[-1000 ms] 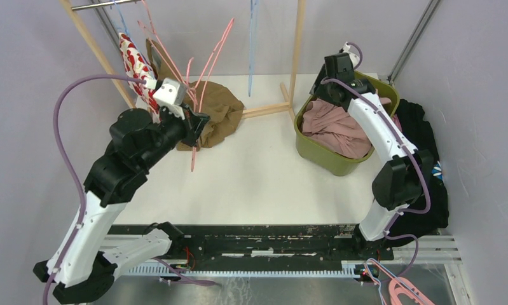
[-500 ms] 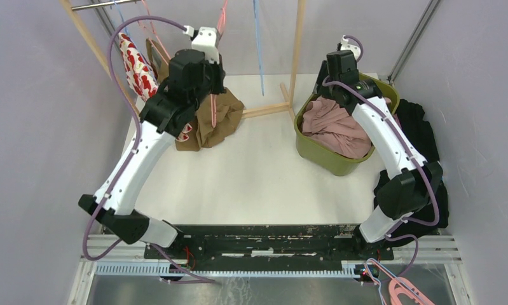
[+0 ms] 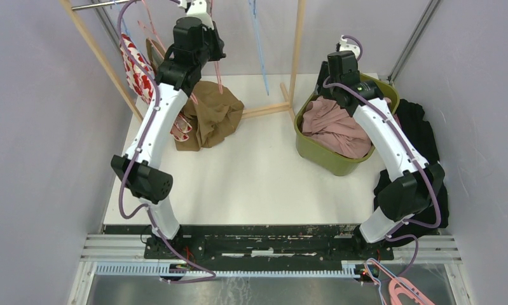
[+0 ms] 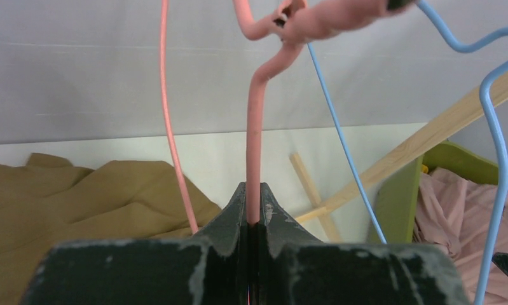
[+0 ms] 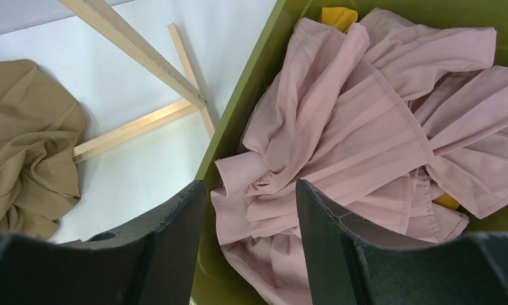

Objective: Remove the skirt from the hanger

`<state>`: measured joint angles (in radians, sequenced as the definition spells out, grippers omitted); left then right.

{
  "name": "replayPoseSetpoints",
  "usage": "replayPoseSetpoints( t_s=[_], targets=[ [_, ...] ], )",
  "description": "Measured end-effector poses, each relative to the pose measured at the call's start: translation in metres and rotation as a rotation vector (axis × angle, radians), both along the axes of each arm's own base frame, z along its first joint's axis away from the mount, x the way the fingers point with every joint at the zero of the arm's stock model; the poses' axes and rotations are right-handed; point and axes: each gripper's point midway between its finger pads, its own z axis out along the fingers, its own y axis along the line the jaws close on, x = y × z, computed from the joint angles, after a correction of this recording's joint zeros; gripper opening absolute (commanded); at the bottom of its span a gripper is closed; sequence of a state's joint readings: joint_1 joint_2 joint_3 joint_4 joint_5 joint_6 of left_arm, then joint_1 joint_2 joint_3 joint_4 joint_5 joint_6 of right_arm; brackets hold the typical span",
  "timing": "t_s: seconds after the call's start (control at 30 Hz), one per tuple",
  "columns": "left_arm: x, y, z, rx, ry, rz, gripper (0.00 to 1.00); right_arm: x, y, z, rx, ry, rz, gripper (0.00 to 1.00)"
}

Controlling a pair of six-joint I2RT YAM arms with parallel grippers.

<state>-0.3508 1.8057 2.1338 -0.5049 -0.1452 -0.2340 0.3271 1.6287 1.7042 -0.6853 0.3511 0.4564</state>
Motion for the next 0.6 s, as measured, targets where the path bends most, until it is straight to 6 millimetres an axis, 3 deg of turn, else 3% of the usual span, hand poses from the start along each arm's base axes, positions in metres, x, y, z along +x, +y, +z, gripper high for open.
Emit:
replayPoseSetpoints(
  t_s=[0.13, 0.47, 0.6],
  targets=[
    [0.005, -0.013, -0.012, -0.03, 0.027, -0.047, 0.03, 0.0, -0.001, 0.0, -0.01, 0.0, 0.003, 0.61],
    [0.013, -0.026, -0.007, -0.089, 0.007, -0.097, 0.03, 0.001, 0.0, 0.001, -0.01, -0.005, 0.007, 0.6],
    [0.021, -0.032, -0.015, -0.123, 0.027, -0.112, 0.03, 0.002, 0.0, 0.002, -0.011, -0.01, 0.008, 0.6]
  ],
)
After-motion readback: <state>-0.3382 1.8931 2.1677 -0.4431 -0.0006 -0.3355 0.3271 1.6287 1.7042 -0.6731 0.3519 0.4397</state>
